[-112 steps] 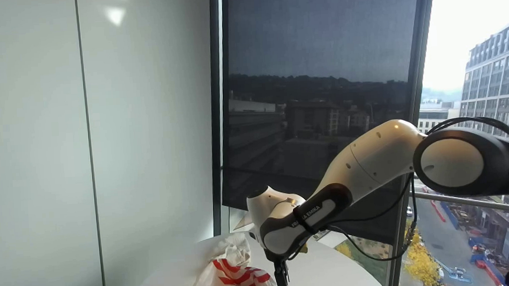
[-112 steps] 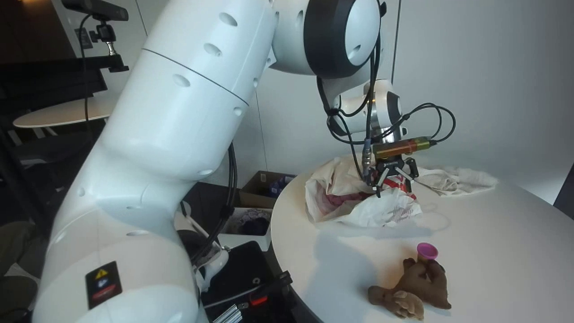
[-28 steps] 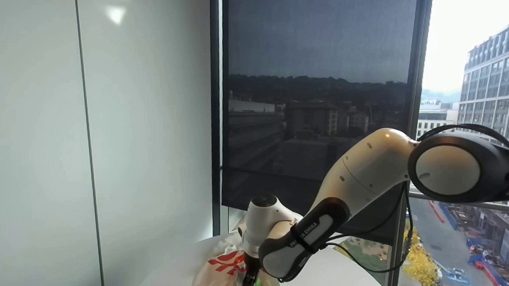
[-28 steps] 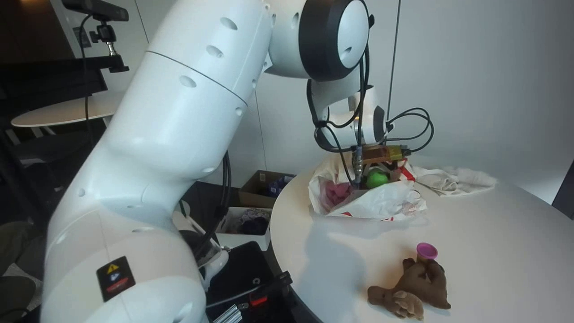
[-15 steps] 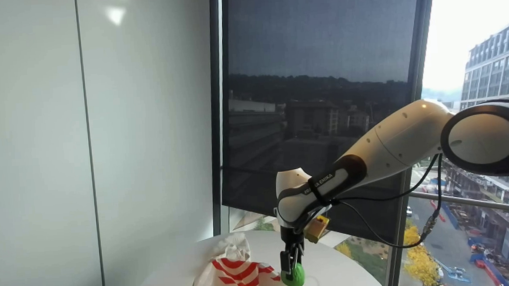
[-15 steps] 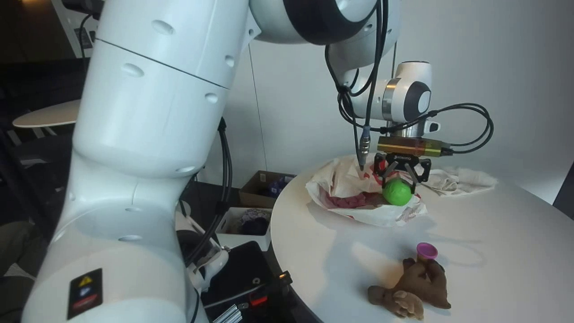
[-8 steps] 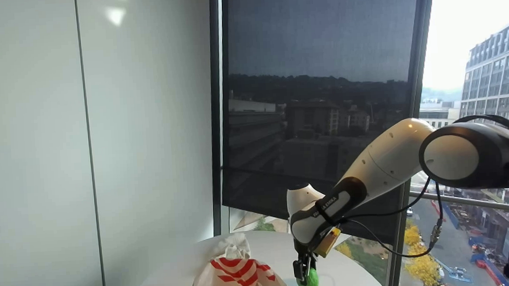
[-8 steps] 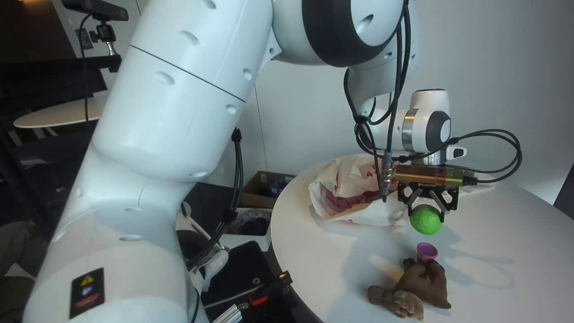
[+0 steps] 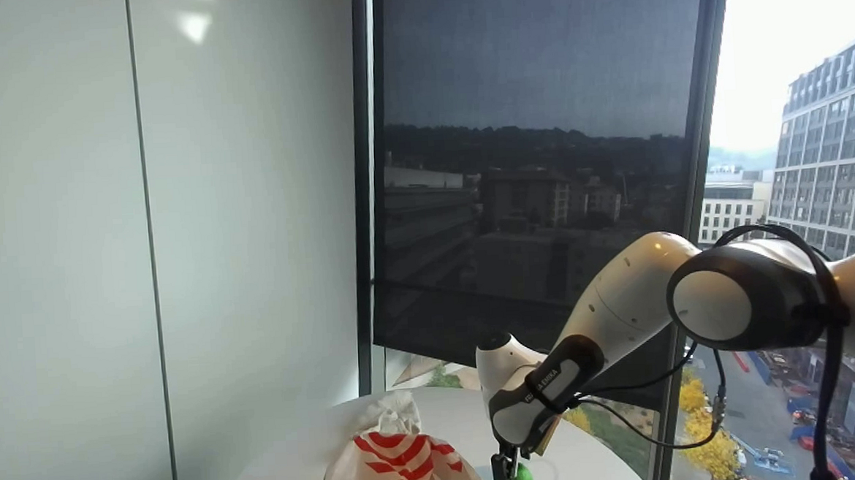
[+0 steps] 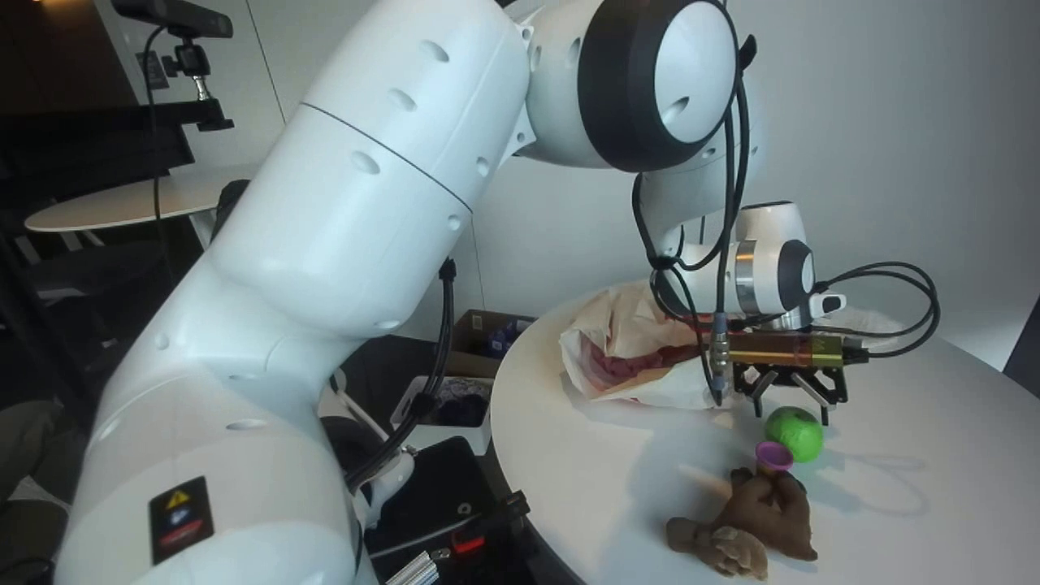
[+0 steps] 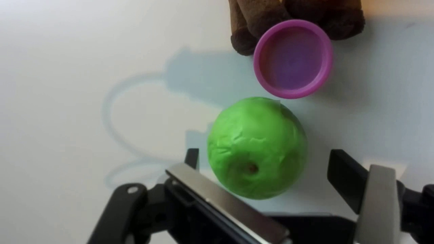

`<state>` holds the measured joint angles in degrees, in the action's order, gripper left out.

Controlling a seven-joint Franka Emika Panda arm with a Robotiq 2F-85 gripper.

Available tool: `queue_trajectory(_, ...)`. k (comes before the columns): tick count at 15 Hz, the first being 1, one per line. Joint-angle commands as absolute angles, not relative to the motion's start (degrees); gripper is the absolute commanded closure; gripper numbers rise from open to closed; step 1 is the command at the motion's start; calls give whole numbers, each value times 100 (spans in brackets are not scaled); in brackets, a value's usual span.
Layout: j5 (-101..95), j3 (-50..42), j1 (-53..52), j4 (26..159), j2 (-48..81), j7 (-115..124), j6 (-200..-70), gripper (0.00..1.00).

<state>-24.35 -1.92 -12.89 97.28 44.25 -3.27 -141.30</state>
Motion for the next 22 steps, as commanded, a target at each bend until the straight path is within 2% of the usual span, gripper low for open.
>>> queue_trajectory(1, -2530, -275, -1404, 9734, 4321, -194, -14212, 0)
queue_trajectory(11, -2493, 521, -1211, 11150, 2862, -1497, -15942, 0)
queue_trajectory(18, -1761, 1841, -840, 11090, 3051, -3564, -15172, 0)
queue_trajectory(22, -1383, 2099, -668, 10804, 3530, -4694, -14431, 0)
